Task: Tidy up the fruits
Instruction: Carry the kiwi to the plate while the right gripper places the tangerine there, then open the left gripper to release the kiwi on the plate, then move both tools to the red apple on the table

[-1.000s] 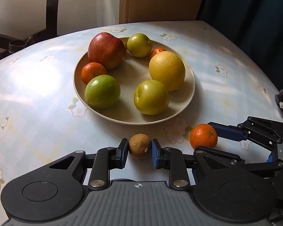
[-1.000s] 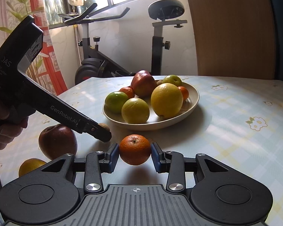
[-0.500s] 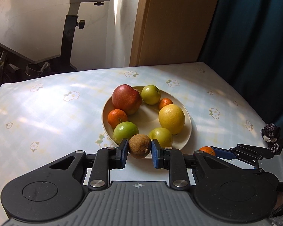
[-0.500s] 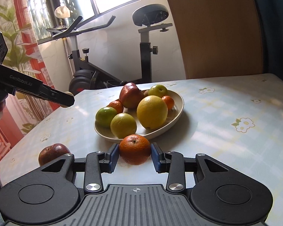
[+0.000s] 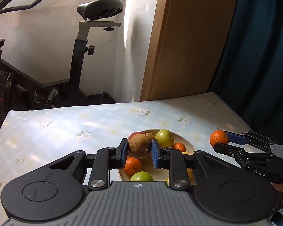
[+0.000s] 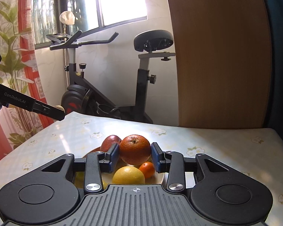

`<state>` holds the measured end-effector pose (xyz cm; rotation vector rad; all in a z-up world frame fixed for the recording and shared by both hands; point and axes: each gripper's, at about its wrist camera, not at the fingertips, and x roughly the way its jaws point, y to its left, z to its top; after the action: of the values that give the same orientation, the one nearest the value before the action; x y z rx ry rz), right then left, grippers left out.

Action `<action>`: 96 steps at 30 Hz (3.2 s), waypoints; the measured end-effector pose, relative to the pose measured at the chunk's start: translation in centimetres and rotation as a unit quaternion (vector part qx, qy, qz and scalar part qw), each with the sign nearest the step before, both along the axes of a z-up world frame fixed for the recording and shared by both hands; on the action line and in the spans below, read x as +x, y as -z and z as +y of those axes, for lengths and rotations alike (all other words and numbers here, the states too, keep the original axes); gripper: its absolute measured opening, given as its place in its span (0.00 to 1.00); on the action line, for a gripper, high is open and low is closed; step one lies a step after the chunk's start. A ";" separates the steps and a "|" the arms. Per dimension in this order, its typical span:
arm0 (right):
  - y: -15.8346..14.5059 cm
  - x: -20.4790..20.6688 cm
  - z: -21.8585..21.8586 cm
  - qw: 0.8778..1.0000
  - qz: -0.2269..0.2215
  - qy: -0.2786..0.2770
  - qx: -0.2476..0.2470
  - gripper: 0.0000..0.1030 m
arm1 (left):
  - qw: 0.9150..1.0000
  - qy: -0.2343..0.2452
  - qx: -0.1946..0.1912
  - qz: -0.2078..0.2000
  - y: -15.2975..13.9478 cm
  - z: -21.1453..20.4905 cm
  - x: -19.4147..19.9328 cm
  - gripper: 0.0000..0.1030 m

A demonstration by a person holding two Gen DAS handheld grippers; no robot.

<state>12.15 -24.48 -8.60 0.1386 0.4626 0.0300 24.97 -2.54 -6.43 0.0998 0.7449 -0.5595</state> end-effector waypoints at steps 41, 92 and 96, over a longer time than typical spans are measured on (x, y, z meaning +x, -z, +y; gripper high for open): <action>4.7 4.2 -1.9 0.996 0.082 -0.001 0.020 0.35 | 0.994 -0.005 0.046 0.096 8.5 -1.5 4.4 0.31; 4.6 -4.0 12.1 0.990 0.124 -0.026 0.064 0.46 | 0.995 -0.033 -0.027 0.093 8.4 11.6 -5.7 0.36; 4.6 -4.1 12.8 0.989 0.127 -0.034 0.067 0.48 | 0.994 -0.028 -0.033 0.097 8.8 12.0 -6.0 0.36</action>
<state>8.01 -11.67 -13.17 0.2605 0.7199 0.1104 18.96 9.47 -15.23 -0.0369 0.9157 -0.5441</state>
